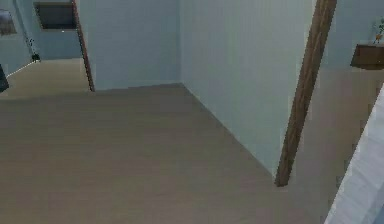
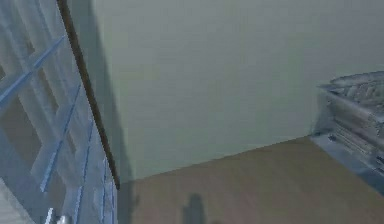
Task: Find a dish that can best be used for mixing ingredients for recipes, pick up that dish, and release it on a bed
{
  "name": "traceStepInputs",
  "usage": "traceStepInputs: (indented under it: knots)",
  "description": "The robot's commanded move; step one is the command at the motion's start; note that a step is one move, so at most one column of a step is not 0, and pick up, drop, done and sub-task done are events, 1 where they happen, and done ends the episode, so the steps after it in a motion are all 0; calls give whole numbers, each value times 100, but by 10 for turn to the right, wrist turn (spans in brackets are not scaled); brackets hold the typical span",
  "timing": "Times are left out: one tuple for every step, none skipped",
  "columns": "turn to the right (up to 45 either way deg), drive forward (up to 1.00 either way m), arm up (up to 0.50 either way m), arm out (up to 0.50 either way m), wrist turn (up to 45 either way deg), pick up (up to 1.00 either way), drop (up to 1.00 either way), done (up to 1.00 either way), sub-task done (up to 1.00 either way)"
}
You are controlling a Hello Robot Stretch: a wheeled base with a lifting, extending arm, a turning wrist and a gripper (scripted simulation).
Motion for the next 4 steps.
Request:
traceStepInputs:
  knots:
    - [0,65,0,0,0,0,0,0,0]
    - [450,0,0,0,0,0,0,0,0]
    - [150,0,0,0,0,0,0,0,0]
    - [0,100,0,0,0,0,0,0,0]
